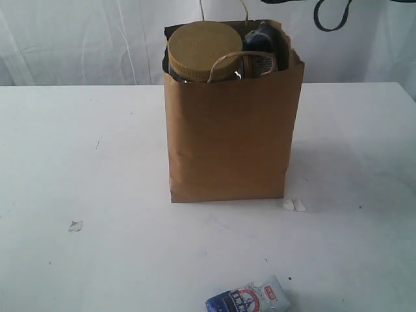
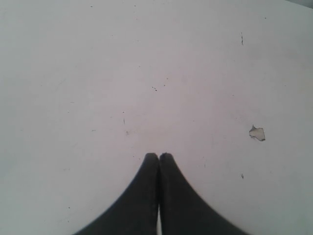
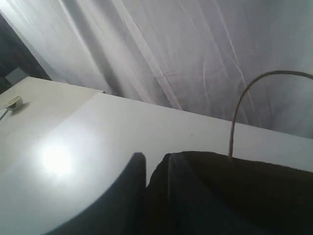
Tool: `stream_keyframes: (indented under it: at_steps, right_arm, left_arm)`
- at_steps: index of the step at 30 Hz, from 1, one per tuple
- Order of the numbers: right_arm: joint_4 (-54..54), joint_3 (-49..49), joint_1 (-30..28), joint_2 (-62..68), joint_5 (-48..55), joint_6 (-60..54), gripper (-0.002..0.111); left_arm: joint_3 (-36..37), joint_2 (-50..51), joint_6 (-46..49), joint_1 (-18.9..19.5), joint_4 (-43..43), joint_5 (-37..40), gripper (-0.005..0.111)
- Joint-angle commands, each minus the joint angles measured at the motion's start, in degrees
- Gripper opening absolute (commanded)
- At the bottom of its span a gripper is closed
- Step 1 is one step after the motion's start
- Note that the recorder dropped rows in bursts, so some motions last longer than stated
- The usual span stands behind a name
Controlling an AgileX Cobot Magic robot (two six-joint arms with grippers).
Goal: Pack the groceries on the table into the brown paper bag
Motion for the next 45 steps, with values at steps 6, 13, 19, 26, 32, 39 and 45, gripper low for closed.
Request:
stream_keyframes:
  at_steps: [6,13,19,26,32,39,45]
  right_arm:
    - [-6.15,-0.01,-1.26,-5.12,0.76,-1.81,0.017]
    - [-29.00,-0.01,-5.01,-14.73,-3.85,-1.68,0.017]
    - [-60.77,-0.01,-7.71,-20.71,-2.41,9.41,0.017]
    - [-99.61,-0.01,-12.53,-19.46,15.91,46.51,0.017]
    - [-108.73,2.95,-18.97,-13.59,27.29,62.62,0.017]
    - [-99.13,11.32,-19.49,-8.85,24.48,63.58,0.017]
    - [-80.16,18.17,-19.26,-5.44,21.54,54.72,0.017]
  left_arm:
    - [0.18,-0.21,0.14,-0.26,-0.35,1.26,0.000]
    - [0.18,-0.21,0.14,-0.26,-0.35,1.26,0.000]
    - [0.18,-0.21,0.14,-0.26,-0.35,1.26,0.000]
    - [0.18,-0.21,0.14,-0.26,-0.35,1.26,0.000]
    - [0.18,-0.21,0.14,-0.26,-0.35,1.26,0.000]
    - [0.18,-0.21,0.14,-0.26,-0.35,1.26,0.000]
    - [0.18,-0.21,0.14,-0.26,-0.35,1.26,0.000]
